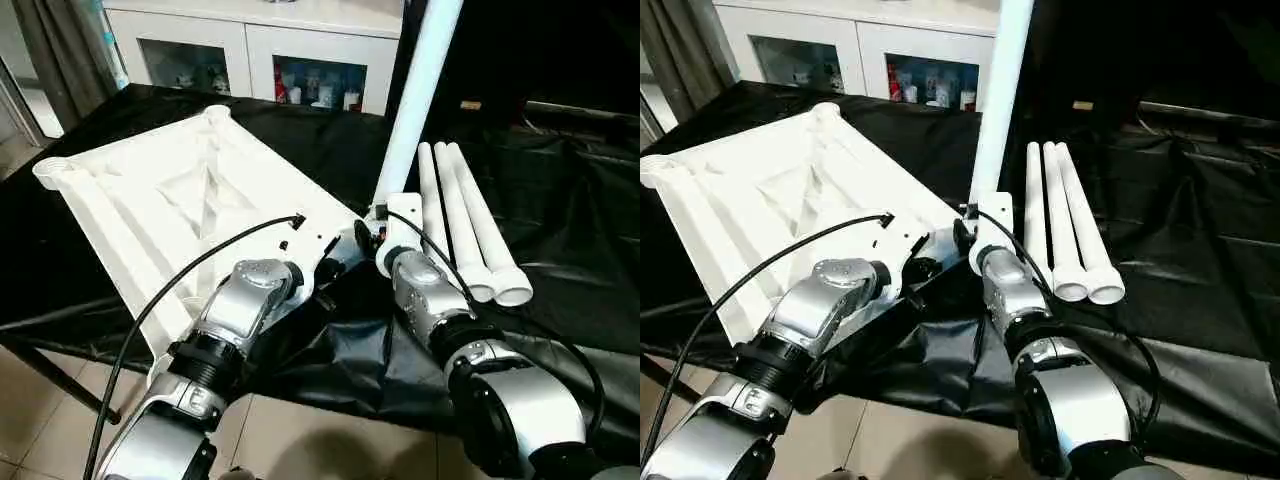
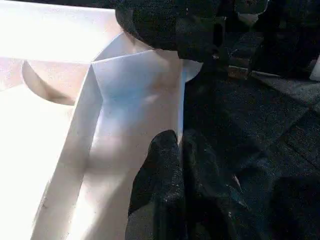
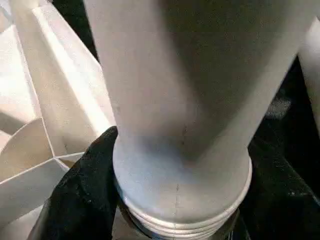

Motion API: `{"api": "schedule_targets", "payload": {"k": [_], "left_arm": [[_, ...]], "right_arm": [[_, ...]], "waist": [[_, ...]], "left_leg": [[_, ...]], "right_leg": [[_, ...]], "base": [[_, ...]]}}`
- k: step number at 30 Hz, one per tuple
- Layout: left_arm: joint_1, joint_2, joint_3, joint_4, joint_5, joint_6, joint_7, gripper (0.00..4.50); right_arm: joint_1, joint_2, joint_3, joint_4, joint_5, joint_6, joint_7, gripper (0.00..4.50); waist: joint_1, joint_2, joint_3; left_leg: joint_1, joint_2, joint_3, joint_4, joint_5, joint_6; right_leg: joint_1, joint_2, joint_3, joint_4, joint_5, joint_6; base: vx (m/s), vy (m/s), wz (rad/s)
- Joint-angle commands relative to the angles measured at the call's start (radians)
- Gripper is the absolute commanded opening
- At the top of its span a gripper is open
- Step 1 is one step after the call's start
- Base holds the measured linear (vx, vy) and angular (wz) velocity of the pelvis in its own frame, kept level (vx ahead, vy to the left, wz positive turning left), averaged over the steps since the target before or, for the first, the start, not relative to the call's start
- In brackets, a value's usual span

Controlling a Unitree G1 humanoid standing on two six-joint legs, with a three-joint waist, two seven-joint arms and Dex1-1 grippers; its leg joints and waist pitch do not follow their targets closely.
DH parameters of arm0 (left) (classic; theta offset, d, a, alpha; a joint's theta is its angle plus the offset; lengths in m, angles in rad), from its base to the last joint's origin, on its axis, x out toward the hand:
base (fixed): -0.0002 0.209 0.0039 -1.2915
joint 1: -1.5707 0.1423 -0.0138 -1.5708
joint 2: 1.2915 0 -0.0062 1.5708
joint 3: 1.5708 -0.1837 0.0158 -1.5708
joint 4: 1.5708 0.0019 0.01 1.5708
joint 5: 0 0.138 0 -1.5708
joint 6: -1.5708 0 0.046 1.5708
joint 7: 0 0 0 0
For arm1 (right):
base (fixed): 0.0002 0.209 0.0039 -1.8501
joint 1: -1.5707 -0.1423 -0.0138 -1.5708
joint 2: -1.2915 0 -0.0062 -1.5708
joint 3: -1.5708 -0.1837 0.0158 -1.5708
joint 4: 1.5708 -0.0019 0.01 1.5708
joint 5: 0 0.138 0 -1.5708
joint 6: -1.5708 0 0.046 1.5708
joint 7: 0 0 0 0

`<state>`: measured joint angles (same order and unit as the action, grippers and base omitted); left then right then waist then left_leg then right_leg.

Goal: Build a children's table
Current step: Move to table

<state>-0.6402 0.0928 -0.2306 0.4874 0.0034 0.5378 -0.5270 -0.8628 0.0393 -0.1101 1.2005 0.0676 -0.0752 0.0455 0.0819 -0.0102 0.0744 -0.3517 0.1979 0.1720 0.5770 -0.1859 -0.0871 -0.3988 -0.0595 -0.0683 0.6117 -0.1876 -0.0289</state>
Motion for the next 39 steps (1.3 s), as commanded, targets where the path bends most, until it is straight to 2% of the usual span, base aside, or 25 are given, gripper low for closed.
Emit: {"api": "schedule_targets", "payload": {"k": [1, 3, 5, 8, 10, 12, 15, 16, 19, 22, 31, 32, 39], "left_arm": [[-0.055, -0.008, 0.047, 0.012, 0.011, -0.013, 0.078, 0.0], [-0.055, -0.006, 0.047, 0.013, 0.01, -0.016, 0.074, 0.0], [-0.056, -0.004, 0.046, 0.014, 0.009, -0.023, 0.069, 0.0], [-0.06, -0.004, 0.052, 0.013, 0.002, -0.037, 0.069, 0.0], [-0.062, -0.003, 0.053, 0.013, 0.0, -0.039, 0.069, 0.0], [-0.06, -0.001, 0.052, 0.009, 0.0, -0.038, 0.066, 0.0], [-0.06, 0.002, 0.05, 0.007, -0.001, -0.04, 0.062, 0.0], [-0.061, 0.005, 0.051, 0.008, -0.001, -0.041, 0.061, 0.0], [-0.061, 0.013, 0.051, 0.005, -0.004, -0.044, 0.055, 0.0], [-0.06, 0.027, 0.046, -0.001, -0.004, -0.054, 0.035, 0.0], [-0.035, 0.048, 0.03, -0.036, 0.0, -0.054, 0.01, 0.0], [-0.033, 0.049, 0.03, -0.036, 0.0, -0.053, 0.01, 0.0], [-0.025, 0.057, 0.025, -0.034, 0.001, -0.061, 0.001, 0.0]], "right_arm": [[0.047, 0.094, 0.022, 0.093, 0.009, 0.063, 0.053, 2.72], [0.043, 0.091, 0.034, 0.093, -0.009, 0.057, 0.049, 2.72], [0.038, 0.088, 0.048, 0.094, -0.032, 0.047, 0.043, 2.72], [0.028, 0.088, 0.034, 0.089, -0.027, 0.027, 0.077, 2.72], [0.024, 0.087, 0.027, 0.087, -0.023, 0.021, 0.086, 3.28], [0.016, 0.086, 0.019, 0.084, -0.017, 0.013, 0.097, 3.45], [0.009, 0.086, 0.011, 0.083, -0.021, 0.008, 0.098, 3.85], [0.007, 0.087, 0.006, 0.082, -0.02, 0.004, 0.102, 3.85], [0.003, 0.088, 0.003, 0.079, -0.015, -0.013, 0.115, 3.97], [-0.002, 0.086, -0.001, 0.071, -0.007, -0.029, 0.138, 4.35], [-0.01, 0.069, -0.014, 0.067, -0.01, -0.058, 0.133, 4.47], [-0.009, 0.069, -0.015, 0.067, -0.011, -0.059, 0.133, 4.47], [0.008, 0.061, -0.014, 0.071, -0.023, -0.063, 0.118, 4.47]], "waist": [[-0.006, 0.008, -0.059], [-0.007, 0.008, -0.059], [-0.008, 0.009, -0.057], [-0.009, 0.007, -0.056], [-0.009, 0.008, -0.056], [-0.01, 0.007, -0.057], [-0.028, 0.006, -0.06], [-0.029, 0.006, -0.062], [-0.03, 0.008, -0.066], [-0.032, 0.007, -0.069], [-0.035, 0.01, -0.072], [-0.035, 0.006, -0.075], [-0.033, 0.013, -0.08]], "left_leg": [[0.001, 0.027, -0.008, -0.071, -0.236, 0.02], [0.001, 0.027, -0.007, -0.071, -0.226, 0.022], [0.002, 0.028, -0.007, -0.072, -0.238, 0.018], [0.004, 0.029, -0.008, -0.074, -0.267, 0.012], [0.004, 0.029, -0.008, -0.074, -0.267, 0.011], [0.003, 0.029, -0.007, -0.075, -0.263, 0.011], [-0.014, 0.028, -0.015, -0.078, -0.242, 0.014], [-0.011, 0.028, -0.013, -0.075, -0.238, 0.016], [-0.007, 0.029, -0.008, -0.069, -0.196, 0.032], [-0.01, 0.03, -0.007, -0.066, -0.166, 0.044], [-0.007, 0.03, -0.003, -0.06, -0.129, 0.063], [-0.006, 0.03, -0.003, -0.06, -0.127, 0.065], [-0.006, 0.03, -0.003, -0.056, -0.104, 0.065]], "right_leg": [[0.037, -0.079, 0.052, -0.087, -0.28, -0.152], [0.038, -0.079, 0.052, -0.086, -0.259, -0.16], [0.036, -0.079, 0.052, -0.088, -0.281, -0.161], [0.035, -0.08, 0.052, -0.093, -0.329, -0.151], [0.034, -0.081, 0.053, -0.093, -0.327, -0.15], [0.035, -0.08, 0.052, -0.092, -0.314, -0.154], [0.047, -0.081, 0.047, -0.088, -0.315, -0.149], [0.045, -0.082, 0.048, -0.09, -0.316, -0.149], [0.043, -0.083, 0.052, -0.084, -0.234, -0.184], [0.048, -0.081, 0.051, -0.075, -0.166, -0.211], [0.051, -0.081, 0.052, -0.066, -0.082, -0.252], [0.053, -0.081, 0.052, -0.065, -0.079, -0.254], [0.056, -0.081, 0.051, -0.059, -0.039, -0.264]], "base": [[0.0, 0.0, 0.0], [0.0, 0.0, 0.0], [0.0, 0.0, 0.0], [0.0, 0.0, 0.0], [0.0, 0.0, 0.0], [0.0, 0.0, 0.0], [0.0, 0.0, 0.0], [0.0, 0.0, 0.0], [0.0, 0.0, 0.0], [0.0, 0.0, 0.0], [0.0, 0.0, 0.0], [0.0, 0.0, 0.0], [0.0, 0.0, 0.0]]}}
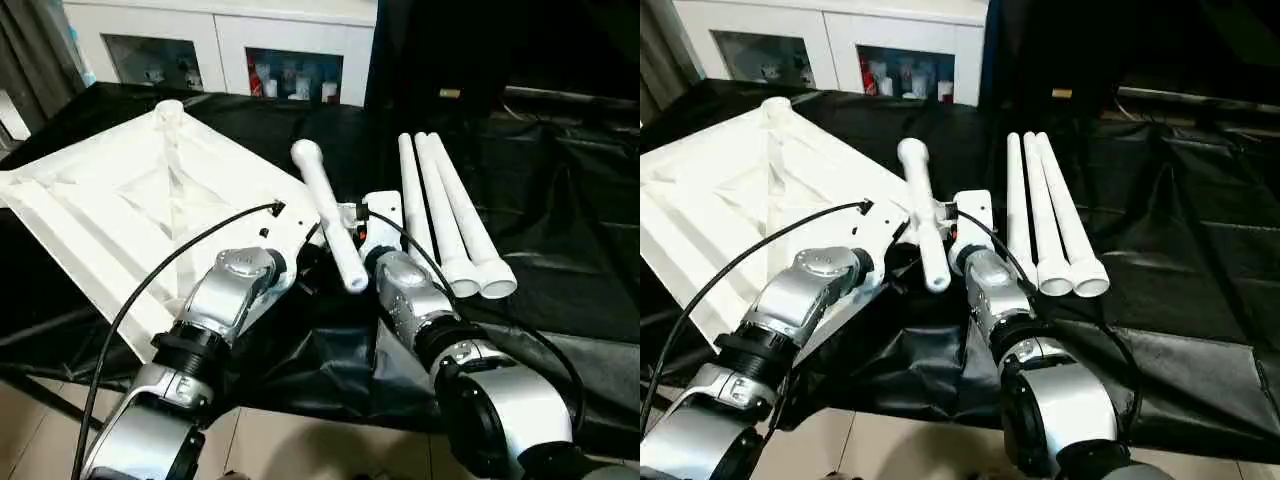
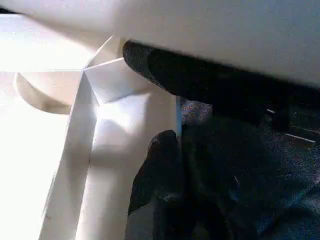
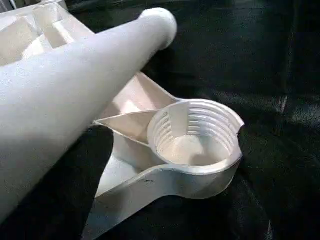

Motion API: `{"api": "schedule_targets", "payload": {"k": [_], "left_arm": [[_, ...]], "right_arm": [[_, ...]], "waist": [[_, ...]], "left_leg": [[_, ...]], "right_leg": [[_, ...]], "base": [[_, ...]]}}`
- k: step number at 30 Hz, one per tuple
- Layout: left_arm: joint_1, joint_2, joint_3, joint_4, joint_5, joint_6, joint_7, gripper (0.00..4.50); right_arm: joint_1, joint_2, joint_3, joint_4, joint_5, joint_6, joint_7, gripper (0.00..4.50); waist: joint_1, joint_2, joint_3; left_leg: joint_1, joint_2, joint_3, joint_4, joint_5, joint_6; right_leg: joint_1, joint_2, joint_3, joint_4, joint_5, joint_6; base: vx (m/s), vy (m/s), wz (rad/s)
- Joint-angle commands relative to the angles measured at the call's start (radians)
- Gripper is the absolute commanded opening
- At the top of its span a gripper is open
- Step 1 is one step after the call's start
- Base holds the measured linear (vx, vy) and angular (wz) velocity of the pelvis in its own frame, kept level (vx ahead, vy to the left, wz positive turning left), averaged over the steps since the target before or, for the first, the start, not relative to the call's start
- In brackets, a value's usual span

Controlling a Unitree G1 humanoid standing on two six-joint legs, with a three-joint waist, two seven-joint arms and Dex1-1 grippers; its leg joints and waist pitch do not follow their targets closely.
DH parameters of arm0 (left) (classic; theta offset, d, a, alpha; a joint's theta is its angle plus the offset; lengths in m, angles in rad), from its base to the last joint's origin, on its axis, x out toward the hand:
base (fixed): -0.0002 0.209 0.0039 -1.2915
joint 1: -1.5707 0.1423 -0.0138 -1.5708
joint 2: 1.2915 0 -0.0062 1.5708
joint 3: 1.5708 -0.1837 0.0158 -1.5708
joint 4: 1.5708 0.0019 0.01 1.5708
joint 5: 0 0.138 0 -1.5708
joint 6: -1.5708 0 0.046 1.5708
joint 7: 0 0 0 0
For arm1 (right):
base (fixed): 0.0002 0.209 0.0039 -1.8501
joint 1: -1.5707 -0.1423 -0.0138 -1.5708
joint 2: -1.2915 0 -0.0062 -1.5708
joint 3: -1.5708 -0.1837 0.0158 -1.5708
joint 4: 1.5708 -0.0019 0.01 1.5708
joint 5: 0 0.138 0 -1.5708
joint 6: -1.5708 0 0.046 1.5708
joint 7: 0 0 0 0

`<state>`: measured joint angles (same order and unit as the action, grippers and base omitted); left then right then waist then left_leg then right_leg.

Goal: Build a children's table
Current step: Move to table

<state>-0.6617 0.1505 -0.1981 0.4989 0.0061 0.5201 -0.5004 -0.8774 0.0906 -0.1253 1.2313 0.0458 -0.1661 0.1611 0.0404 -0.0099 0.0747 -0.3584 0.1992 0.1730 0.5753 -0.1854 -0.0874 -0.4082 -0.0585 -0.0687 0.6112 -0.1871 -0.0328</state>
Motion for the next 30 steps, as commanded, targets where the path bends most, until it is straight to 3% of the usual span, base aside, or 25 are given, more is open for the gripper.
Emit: {"api": "schedule_targets", "payload": {"k": [1, 16, 17, 22, 24, 28, 29, 30], "left_arm": [[-0.003, -0.001, -0.007, -0.046, -0.002, -0.043, -0.026, 0.0], [0.021, 0.066, -0.034, -0.052, 0.028, -0.108, -0.065, 0.0], [0.021, 0.066, -0.034, -0.052, 0.028, -0.108, -0.065, 0.28], [0.037, 0.106, -0.028, -0.08, 0.02, -0.083, -0.104, 0.65], [0.043, 0.12, -0.026, -0.095, 0.016, -0.08, -0.119, 1.0], [0.048, 0.144, -0.023, -0.123, 0.012, -0.073, -0.137, 1.19], [0.051, 0.156, -0.022, -0.135, 0.011, -0.068, -0.145, 1.44], [0.053, 0.168, -0.022, -0.145, 0.013, -0.065, -0.152, 1.44]], "right_arm": [[0.022, 0.009, 0.001, 0.04, -0.001, 0.028, 0.002, 4.47], [0.028, -0.047, -0.017, 0.005, 0.017, 0.054, 0.04, 4.47], [0.028, -0.047, -0.017, 0.005, 0.017, 0.054, 0.04, 4.5], [0.031, -0.087, -0.015, -0.063, 0.029, 0.089, 0.092, 4.5], [0.041, -0.098, -0.01, -0.095, 0.03, 0.103, 0.107, 4.5], [0.068, -0.113, -0.003, -0.129, 0.026, 0.124, 0.114, 4.5], [0.084, -0.118, 0.001, -0.143, 0.023, 0.133, 0.11, 4.5], [0.099, -0.122, 0.003, -0.157, 0.02, 0.137, 0.106, 4.5]], "waist": [[0.008, 0.012, -0.081], [0.016, 0.011, -0.085], [0.017, 0.013, -0.085], [0.017, 0.015, -0.086], [0.019, 0.014, -0.087], [0.019, 0.015, -0.087], [0.018, 0.014, -0.086], [0.019, 0.022, -0.087]], "left_leg": [[0.0, 0.029, -0.004, -0.054, -0.104, 0.066], [0.001, 0.029, -0.002, -0.048, -0.083, 0.075], [0.002, 0.03, -0.003, -0.049, -0.086, 0.073], [0.002, 0.03, -0.004, -0.046, -0.077, 0.07], [0.002, 0.031, -0.003, -0.045, -0.065, 0.072], [0.002, 0.03, -0.002, -0.043, -0.072, 0.071], [0.001, 0.028, -0.002, -0.044, -0.08, 0.067], [0.002, 0.029, -0.003, -0.043, -0.082, 0.062]], "right_leg": [[0.066, -0.082, 0.052, -0.057, -0.035, -0.261], [0.068, -0.081, 0.053, -0.048, 0.003, -0.272], [0.068, -0.081, 0.052, -0.049, 0.0, -0.272], [0.07, -0.08, 0.052, -0.046, 0.021, -0.276], [0.07, -0.078, 0.051, -0.042, 0.045, -0.281], [0.069, -0.078, 0.051, -0.042, 0.036, -0.28], [0.07, -0.078, 0.051, -0.044, 0.019, -0.279], [0.069, -0.079, 0.051, -0.043, 0.014, -0.279]], "base": [[0.0, 0.0, 0.0], [0.0, 0.0, 0.0], [0.0, 0.0, 0.0], [0.0, 0.0, 0.0], [0.0, 0.0, 0.0], [0.0, 0.0, 0.0], [0.0, 0.0, 0.0], [0.0, 0.0, 0.0]]}}
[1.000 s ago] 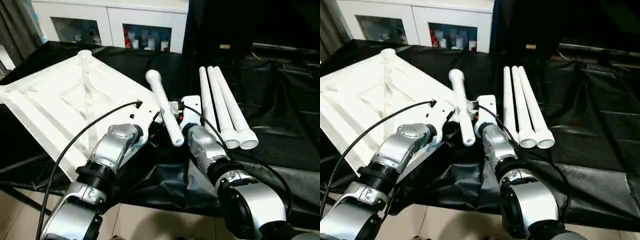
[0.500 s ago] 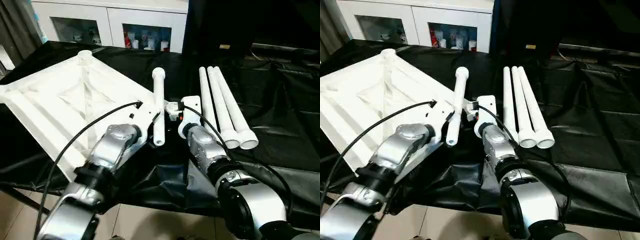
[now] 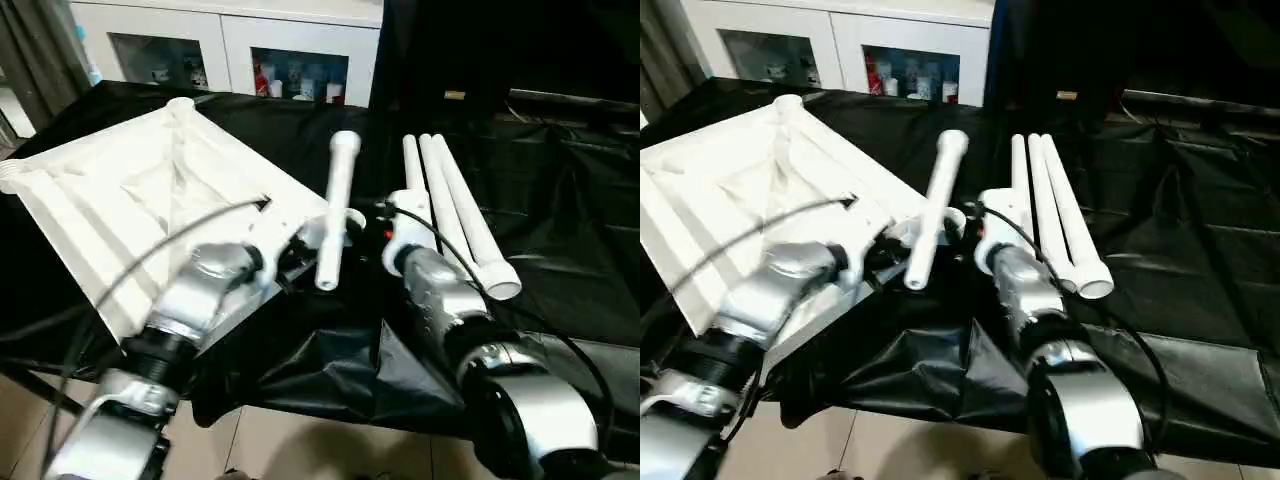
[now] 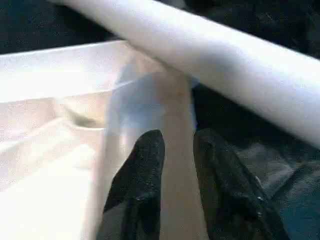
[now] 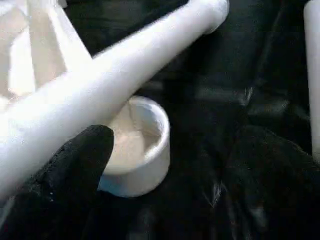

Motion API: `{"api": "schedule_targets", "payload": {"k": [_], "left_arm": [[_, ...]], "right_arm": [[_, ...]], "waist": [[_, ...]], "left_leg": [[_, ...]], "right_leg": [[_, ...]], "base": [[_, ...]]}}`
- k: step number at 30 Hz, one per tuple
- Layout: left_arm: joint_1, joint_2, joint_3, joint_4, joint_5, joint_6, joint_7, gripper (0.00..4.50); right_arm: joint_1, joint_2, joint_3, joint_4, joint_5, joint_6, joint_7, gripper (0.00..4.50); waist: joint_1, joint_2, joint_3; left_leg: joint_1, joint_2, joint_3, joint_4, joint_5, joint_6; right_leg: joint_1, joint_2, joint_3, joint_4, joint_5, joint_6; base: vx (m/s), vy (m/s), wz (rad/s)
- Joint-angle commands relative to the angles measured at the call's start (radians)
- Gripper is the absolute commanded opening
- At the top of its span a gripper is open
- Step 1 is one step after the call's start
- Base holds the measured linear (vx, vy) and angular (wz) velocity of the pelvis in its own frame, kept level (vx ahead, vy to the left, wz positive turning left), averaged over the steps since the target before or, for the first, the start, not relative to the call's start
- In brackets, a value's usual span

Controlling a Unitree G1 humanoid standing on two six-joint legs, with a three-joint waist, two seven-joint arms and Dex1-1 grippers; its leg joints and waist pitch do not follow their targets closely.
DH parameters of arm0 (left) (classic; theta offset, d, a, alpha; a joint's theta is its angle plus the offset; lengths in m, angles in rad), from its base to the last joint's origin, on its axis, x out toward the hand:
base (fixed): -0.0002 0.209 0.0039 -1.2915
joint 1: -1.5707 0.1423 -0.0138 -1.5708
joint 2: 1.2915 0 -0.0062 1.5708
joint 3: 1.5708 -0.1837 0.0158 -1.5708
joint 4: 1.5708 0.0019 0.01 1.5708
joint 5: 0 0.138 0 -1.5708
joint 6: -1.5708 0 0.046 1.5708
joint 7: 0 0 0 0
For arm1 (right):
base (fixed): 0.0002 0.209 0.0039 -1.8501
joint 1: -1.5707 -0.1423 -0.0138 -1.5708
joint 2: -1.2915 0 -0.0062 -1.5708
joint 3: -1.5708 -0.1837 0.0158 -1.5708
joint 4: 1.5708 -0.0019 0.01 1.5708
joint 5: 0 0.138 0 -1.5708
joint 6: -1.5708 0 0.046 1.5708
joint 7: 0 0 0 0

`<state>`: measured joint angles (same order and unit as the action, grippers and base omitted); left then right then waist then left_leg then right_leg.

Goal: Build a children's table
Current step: Move to table

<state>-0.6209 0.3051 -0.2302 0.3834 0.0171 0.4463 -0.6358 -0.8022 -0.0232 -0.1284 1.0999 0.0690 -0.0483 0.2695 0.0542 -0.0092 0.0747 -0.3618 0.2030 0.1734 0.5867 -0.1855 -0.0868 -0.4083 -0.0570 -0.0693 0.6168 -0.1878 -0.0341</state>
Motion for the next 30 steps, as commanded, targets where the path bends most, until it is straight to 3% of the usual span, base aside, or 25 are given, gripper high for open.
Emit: {"api": "schedule_targets", "payload": {"k": [1, 8, 17, 22, 26, 30], "left_arm": [[0.015, 0.023, 0.007, -0.038, 0.002, 0.015, -0.027, 1.58], [0.024, 0.058, 0.017, -0.067, 0.01, 0.044, -0.017, 2.08], [0.035, 0.042, 0.056, -0.117, -0.019, 0.079, 0.013, 2.83], [0.01, -0.072, 0.165, -0.159, -0.154, 0.186, 0.059, 3.26], [-0.006, -0.107, 0.18, -0.167, -0.185, 0.219, 0.061, 3.62], [0.006, -0.126, 0.177, -0.183, -0.202, 0.246, 0.056, 4.02]], "right_arm": [[0.037, -0.012, 0.008, -0.045, -0.002, 0.028, 0.001, 4.5], [0.087, -0.046, 0.016, -0.183, -0.008, 0.12, -0.013, 4.5], [0.141, -0.063, 0.014, -0.414, 0.005, 0.256, -0.037, 4.5], [0.181, -0.063, 0.006, -0.553, 0.045, 0.381, -0.042, 4.5], [0.204, -0.055, 0.005, -0.6, 0.061, 0.452, -0.049, 4.5], [0.23, -0.039, 0.001, -0.692, 0.095, 0.572, -0.044, 4.5]], "waist": [[0.005, 0.022, -0.086], [0.009, 0.018, -0.086], [0.012, 0.017, -0.088], [0.012, 0.014, -0.087], [0.013, 0.012, -0.086], [0.01, 0.01, -0.087]], "left_leg": [[0.006, 0.027, -0.003, -0.055, -0.088, 0.057], [0.009, 0.025, -0.002, -0.056, -0.099, 0.038], [0.005, 0.021, -0.004, -0.053, -0.075, 0.029], [0.003, 0.019, -0.003, -0.052, -0.069, 0.028], [0.002, 0.017, -0.003, -0.052, -0.081, 0.036], [0.001, 0.018, -0.005, -0.053, -0.068, 0.036]], "right_leg": [[0.068, -0.08, 0.052, -0.051, 0.011, -0.272], [0.067, -0.075, 0.052, -0.05, 0.006, -0.262], [0.071, -0.073, 0.053, -0.049, 0.022, -0.237], [0.074, -0.073, 0.054, -0.049, 0.033, -0.244], [0.073, -0.071, 0.053, -0.055, 0.0, -0.233], [0.074, -0.07, 0.052, -0.055, -0.005, -0.217]], "base": [[0.0, 0.0, 0.0], [0.0, 0.0, 0.0], [0.0, 0.0, 0.0], [0.0, 0.0, 0.0], [0.0, 0.0, 0.0], [0.0, 0.0, 0.0]]}}
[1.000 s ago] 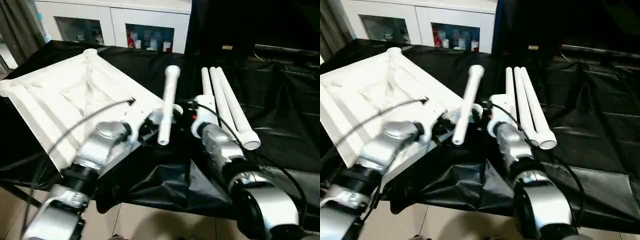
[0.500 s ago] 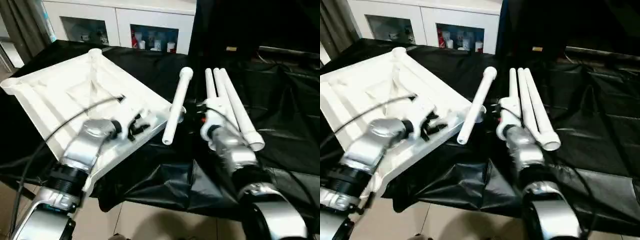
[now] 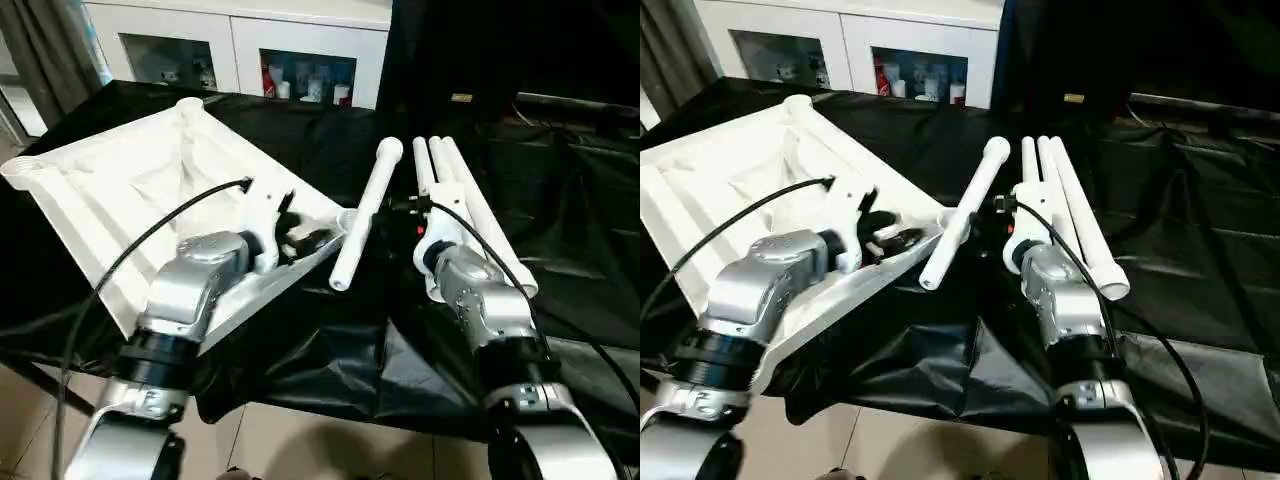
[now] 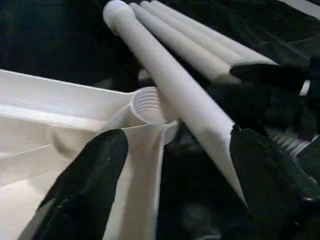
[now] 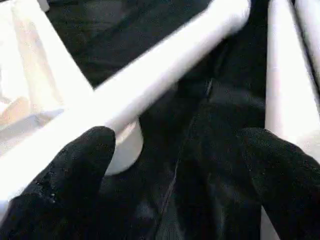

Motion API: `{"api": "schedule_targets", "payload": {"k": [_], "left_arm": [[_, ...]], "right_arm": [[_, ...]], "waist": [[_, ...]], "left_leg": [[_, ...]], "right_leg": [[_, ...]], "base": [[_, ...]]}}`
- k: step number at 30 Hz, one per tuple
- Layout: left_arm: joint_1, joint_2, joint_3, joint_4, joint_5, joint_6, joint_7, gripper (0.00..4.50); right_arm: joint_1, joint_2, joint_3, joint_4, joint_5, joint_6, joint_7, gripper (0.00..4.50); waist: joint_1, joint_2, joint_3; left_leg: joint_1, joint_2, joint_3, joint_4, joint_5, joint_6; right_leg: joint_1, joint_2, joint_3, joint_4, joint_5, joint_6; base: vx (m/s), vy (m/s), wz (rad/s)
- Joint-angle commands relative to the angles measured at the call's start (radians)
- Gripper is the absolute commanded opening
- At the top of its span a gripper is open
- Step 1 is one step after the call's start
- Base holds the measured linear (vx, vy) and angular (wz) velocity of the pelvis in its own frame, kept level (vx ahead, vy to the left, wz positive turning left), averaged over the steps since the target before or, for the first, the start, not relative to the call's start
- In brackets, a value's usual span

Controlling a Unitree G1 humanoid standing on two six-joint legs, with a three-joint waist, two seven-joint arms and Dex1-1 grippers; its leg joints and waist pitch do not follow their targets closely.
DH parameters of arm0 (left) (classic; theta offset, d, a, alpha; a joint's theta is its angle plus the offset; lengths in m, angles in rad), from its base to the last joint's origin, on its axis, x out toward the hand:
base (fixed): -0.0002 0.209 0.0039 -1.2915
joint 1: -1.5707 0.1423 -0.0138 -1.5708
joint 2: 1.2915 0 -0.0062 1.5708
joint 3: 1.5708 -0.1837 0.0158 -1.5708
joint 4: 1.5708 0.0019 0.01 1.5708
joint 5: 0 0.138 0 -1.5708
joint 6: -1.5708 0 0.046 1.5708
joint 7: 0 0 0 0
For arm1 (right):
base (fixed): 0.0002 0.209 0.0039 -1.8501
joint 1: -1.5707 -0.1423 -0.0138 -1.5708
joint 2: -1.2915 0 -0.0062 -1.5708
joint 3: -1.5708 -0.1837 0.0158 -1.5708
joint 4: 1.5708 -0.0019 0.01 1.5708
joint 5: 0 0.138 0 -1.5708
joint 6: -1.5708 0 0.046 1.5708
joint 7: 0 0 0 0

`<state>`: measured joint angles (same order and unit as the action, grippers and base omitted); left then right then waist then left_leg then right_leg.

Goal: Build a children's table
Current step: Move to table

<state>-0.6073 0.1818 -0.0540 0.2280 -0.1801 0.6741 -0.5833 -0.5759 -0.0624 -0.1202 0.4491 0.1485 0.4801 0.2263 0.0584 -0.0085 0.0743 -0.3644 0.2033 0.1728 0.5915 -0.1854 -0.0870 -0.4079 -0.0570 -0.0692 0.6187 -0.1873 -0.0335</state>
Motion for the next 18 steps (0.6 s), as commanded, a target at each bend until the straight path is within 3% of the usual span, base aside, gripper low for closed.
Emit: {"api": "schedule_targets", "payload": {"k": [1, 4, 11, 18], "left_arm": [[-0.002, -0.005, -0.001, -0.034, -0.004, 0.025, 0.003, 4.1], [0.024, -0.003, -0.029, -0.058, 0.003, 0.041, 0.009, 4.42], [0.051, -0.014, -0.04, -0.098, -0.02, 0.082, 0.012, 4.42], [0.052, -0.037, -0.04, -0.091, -0.021, 0.097, 0.035, 4.42]], "right_arm": [[0.007, -0.001, -0.007, -0.056, 0.019, 0.061, -0.001, 4.5], [0.011, -0.007, -0.008, -0.082, 0.034, 0.115, -0.005, 4.5], [-0.026, 0.029, -0.103, -0.138, 0.152, 0.241, -0.032, 4.5], [-0.027, 0.055, -0.145, -0.162, 0.213, 0.307, -0.055, 4.5]], "waist": [[0.005, 0.01, -0.087], [0.006, 0.008, -0.087], [0.01, 0.006, -0.087], [0.012, 0.007, -0.088]], "left_leg": [[0.004, 0.018, -0.005, -0.057, -0.065, 0.036], [0.005, 0.019, -0.004, -0.057, -0.061, 0.036], [0.005, 0.017, -0.004, -0.057, -0.054, 0.029], [0.005, 0.017, -0.003, -0.056, -0.04, 0.024]], "right_leg": [[0.073, -0.07, 0.052, -0.058, -0.004, -0.216], [0.072, -0.071, 0.052, -0.057, -0.003, -0.215], [0.072, -0.071, 0.053, -0.057, -0.016, -0.202], [0.072, -0.07, 0.053, -0.056, 0.0, -0.197]], "base": [[0.0, 0.0, 0.0], [0.0, 0.0, 0.0], [0.0, 0.0, 0.0], [0.0, 0.0, 0.0]]}}
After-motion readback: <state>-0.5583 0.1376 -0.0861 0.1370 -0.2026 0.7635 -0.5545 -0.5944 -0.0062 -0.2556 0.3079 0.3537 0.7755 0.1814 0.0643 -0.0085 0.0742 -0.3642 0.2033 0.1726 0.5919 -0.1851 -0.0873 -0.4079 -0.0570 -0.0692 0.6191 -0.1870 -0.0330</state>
